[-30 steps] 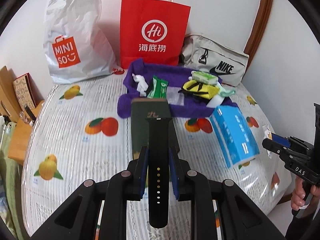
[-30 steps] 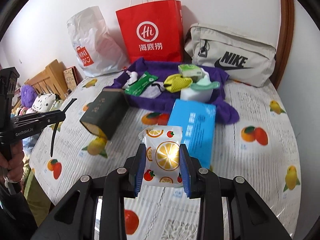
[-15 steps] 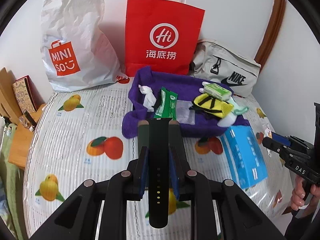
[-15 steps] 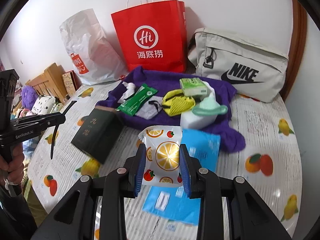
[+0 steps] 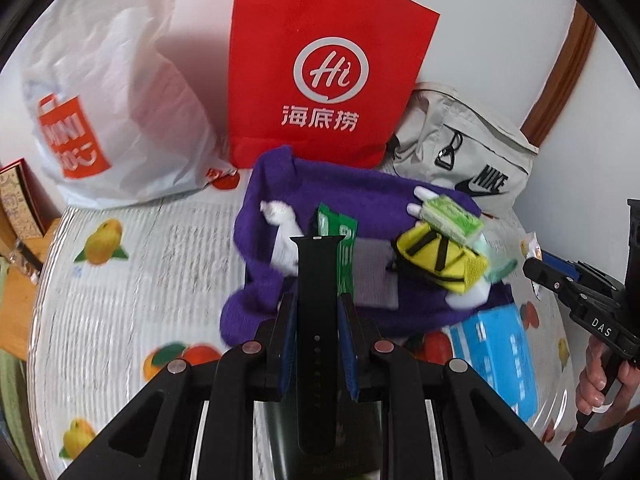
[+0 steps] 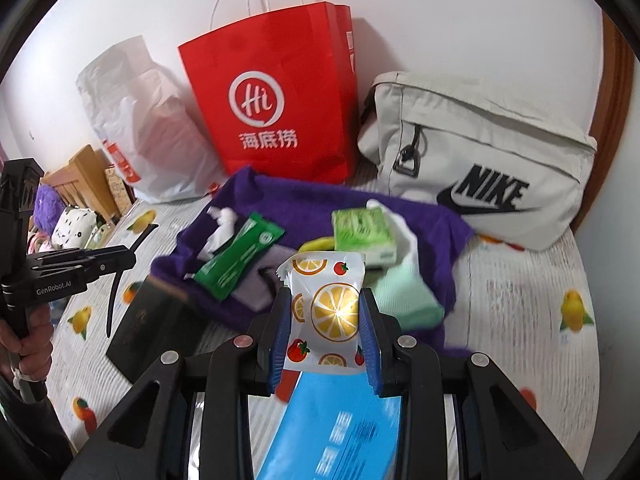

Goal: Organize soft objects
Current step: 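Carry the strap with the left tool while the right tool carries the orange-print pack toward the towel, then lower the strap onto the towel with the left tool while the right tool lowers the orange-print pack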

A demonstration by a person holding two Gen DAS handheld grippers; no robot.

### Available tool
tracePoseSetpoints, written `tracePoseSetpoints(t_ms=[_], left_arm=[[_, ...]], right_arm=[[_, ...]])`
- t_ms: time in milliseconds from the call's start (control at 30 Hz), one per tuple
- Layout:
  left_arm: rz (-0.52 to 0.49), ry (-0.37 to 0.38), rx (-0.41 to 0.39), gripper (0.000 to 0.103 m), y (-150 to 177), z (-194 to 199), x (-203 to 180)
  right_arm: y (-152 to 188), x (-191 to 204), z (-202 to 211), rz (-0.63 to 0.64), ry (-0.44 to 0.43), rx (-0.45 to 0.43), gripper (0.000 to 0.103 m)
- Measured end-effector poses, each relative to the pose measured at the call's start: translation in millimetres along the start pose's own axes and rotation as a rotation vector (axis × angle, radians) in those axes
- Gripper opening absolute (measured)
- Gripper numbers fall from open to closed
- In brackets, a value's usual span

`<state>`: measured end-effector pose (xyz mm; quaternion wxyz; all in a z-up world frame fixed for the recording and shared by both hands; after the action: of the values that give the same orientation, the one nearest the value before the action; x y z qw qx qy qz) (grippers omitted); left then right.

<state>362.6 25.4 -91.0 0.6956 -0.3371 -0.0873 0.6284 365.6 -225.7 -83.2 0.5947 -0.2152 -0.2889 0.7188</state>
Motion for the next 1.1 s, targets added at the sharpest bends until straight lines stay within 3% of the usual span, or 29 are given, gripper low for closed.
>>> tracePoseSetpoints(t_ms=[267, 500, 633, 1100], left_arm=[[0.003, 0.012, 0.010, 0.020, -31.6, -28.3, 1.0], [0.010, 0.021, 0.034, 0.020, -42.9, -55.3, -0.7], [0.010, 0.029, 0.045, 0.020, -48.6, -65.8, -4.4], [0.008, 0.046, 0.098, 0.020, -60.8, -111.8, -15.2]], right_arm=[[-22.7, -22.4, -34.7, -0.012, 0.026, 0.034, 0.033], [-9.5, -48.8, -69.9, -0.056, 0.053, 0.140, 0.033], [-6.8, -52.7, -87.4, -0.076, 0.023, 0.184, 0.034], [-8.5, -48.3, -91.6, -0.026, 0.001, 0.158, 0.046]])
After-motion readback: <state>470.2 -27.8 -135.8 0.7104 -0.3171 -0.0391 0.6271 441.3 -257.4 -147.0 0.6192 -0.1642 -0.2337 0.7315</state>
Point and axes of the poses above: each gripper's, at about its wrist camera, not at the fingertips, and z roughly against the way its jaws point, x to its left, y to its underside, the point moved 3 cm from there along -z, roughly the way its jaws point, and after that the axes turned 7 degrees about y, right-handed, at the moved point
